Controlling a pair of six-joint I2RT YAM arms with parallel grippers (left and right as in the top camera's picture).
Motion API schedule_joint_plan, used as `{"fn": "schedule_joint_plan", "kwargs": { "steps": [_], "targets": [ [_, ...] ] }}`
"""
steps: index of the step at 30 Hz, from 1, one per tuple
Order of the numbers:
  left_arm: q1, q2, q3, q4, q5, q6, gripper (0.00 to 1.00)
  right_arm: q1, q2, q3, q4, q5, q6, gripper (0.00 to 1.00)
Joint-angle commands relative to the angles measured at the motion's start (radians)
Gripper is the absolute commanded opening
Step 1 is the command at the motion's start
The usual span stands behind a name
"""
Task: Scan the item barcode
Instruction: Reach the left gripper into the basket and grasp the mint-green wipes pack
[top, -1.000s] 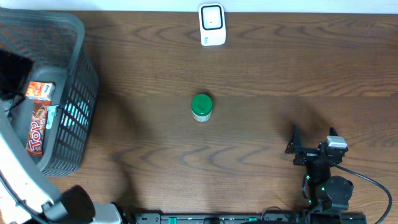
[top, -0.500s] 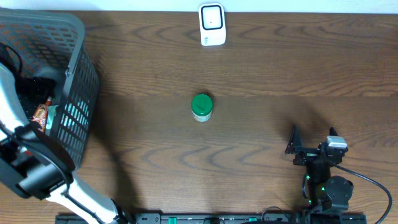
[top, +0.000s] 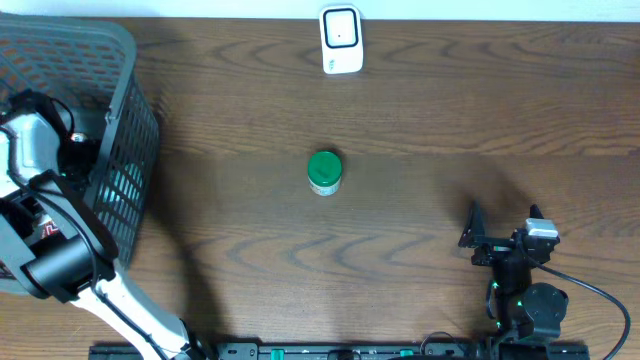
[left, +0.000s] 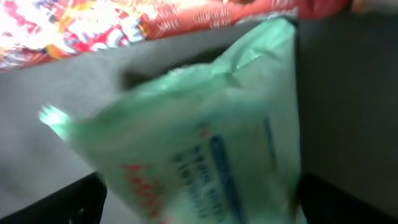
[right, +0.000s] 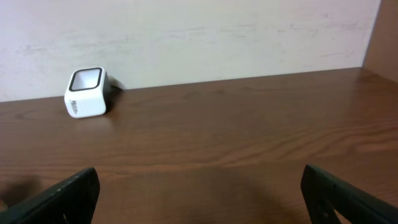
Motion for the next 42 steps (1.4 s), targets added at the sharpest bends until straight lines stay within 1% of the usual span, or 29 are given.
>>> {"fn": "schedule_joint_plan", "kwargs": {
  "steps": [1, 5, 7, 8, 9, 10, 11, 15, 17, 21, 23, 28, 33, 34, 38, 41, 42],
  "targets": [
    [-0.013, 0.013, -0.077, 0.079, 0.01, -0.029, 0.98, 0.004, -0.005, -0.001, -0.004, -0.005, 0.009, 0.99],
    [-0.016, 0.013, -0.132, 0.145, 0.01, -0.044, 0.98, 0.004, -0.005, -0.001, -0.004, -0.005, 0.009, 0.99],
    [-0.016, 0.013, -0.145, 0.148, 0.01, -0.044, 0.98, 0.004, -0.005, -0.001, -0.004, -0.005, 0.009, 0.99],
    [-0.016, 0.013, -0.148, 0.146, 0.01, -0.044, 0.99, 0.004, -0.005, -0.001, -0.004, -0.005, 0.009, 0.99],
    [-0.016, 0.013, -0.148, 0.14, 0.009, -0.043, 0.95, 0.004, -0.005, -0.001, -0.004, -0.005, 0.009, 0.99],
    [-0.016, 0.013, -0.148, 0.134, 0.006, -0.043, 0.86, 0.004, -0.005, -0.001, -0.004, -0.005, 0.009, 0.99],
    [-0.016, 0.013, -0.148, 0.127, 0.005, -0.043, 0.81, 0.004, -0.005, -0.001, -0.004, -0.005, 0.009, 0.99],
    [-0.005, 0.012, -0.145, 0.09, 0.002, -0.031, 0.67, 0.004, -0.005, -0.001, -0.004, -0.005, 0.009, 0.99],
    [0.01, 0.009, -0.137, 0.059, 0.002, -0.027, 0.62, 0.004, -0.005, -0.001, -0.004, -0.005, 0.009, 0.99],
    [0.052, -0.021, -0.103, -0.013, 0.003, -0.008, 0.61, 0.004, -0.005, -0.001, -0.004, -0.005, 0.009, 0.99],
    [0.078, -0.054, -0.08, -0.05, 0.003, 0.003, 0.59, 0.004, -0.005, -0.001, -0.004, -0.005, 0.009, 0.99],
    [0.13, -0.196, -0.001, -0.134, 0.003, 0.011, 0.58, 0.004, -0.005, -0.001, -0.004, -0.005, 0.009, 0.99],
    [0.131, -0.399, 0.055, -0.153, 0.017, 0.01, 0.58, 0.004, -0.005, -0.001, -0.004, -0.005, 0.009, 0.99],
    [0.121, -0.474, 0.067, -0.15, 0.025, 0.009, 0.58, 0.004, -0.005, -0.001, -0.004, -0.005, 0.009, 0.99],
    [0.062, -0.646, 0.097, -0.13, 0.052, 0.001, 0.58, 0.004, -0.005, -0.001, -0.003, -0.005, 0.009, 0.99],
    [-0.046, -0.757, 0.098, -0.097, 0.081, -0.023, 0.58, 0.004, -0.005, -0.001, -0.004, -0.005, 0.009, 0.99],
    [-0.107, -0.786, 0.098, -0.085, 0.082, -0.039, 0.58, 0.004, -0.005, -0.001, -0.004, -0.005, 0.009, 0.99]
  ]
}}
